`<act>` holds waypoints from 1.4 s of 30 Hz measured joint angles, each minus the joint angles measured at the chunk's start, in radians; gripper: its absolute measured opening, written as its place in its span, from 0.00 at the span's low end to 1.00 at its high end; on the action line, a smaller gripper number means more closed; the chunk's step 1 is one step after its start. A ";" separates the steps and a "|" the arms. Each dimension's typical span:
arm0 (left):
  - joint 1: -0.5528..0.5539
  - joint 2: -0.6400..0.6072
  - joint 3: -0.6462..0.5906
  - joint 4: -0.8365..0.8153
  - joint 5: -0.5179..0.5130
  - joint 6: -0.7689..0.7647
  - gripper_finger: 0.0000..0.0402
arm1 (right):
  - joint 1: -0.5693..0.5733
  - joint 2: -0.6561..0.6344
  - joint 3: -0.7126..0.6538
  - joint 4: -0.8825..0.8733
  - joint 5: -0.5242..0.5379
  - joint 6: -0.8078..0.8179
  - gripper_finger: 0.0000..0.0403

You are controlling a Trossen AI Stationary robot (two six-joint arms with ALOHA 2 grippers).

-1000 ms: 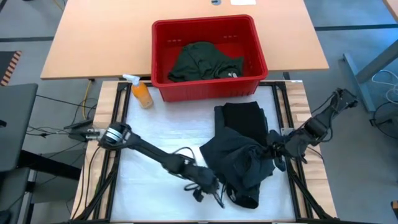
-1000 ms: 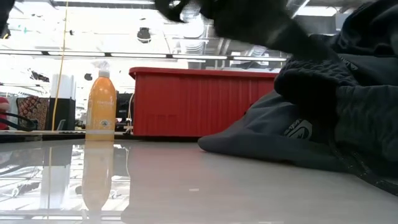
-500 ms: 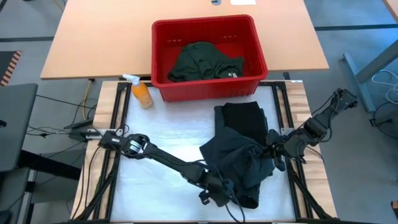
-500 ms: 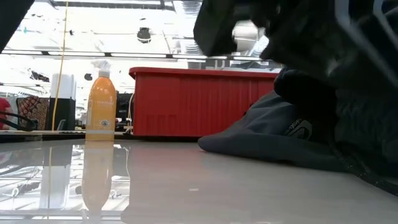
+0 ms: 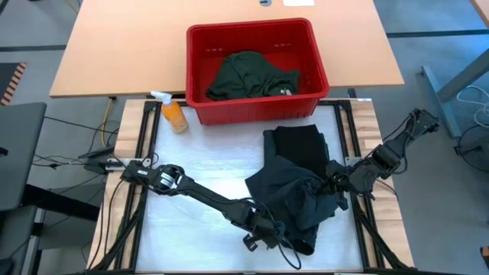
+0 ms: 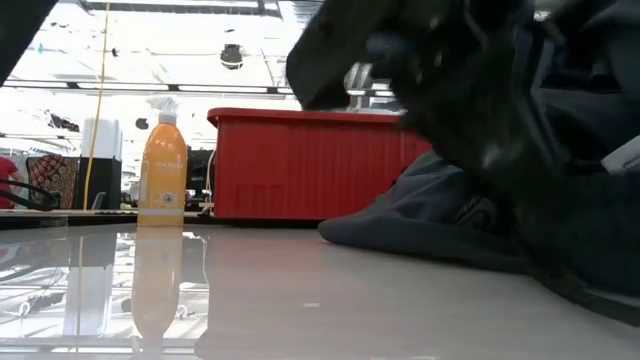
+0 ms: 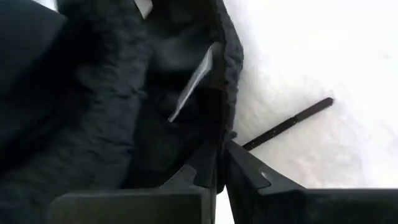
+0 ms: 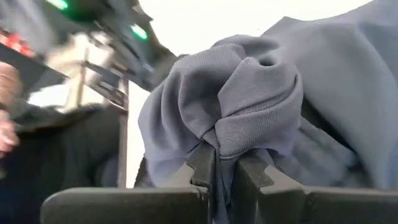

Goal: Fold Laundry from Bin
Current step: Fold the black shorts

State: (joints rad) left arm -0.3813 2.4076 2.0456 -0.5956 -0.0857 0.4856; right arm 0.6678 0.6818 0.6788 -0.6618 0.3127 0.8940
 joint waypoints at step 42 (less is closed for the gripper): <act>-0.258 -1.130 -1.205 -0.080 -0.385 -0.996 0.00 | -0.014 0.804 0.128 0.284 -0.264 -0.699 0.14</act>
State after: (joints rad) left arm -0.6390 1.2779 0.8409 -0.6754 -0.4706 -0.5104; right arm 0.6540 1.4862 0.8065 -0.3779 0.0490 0.1952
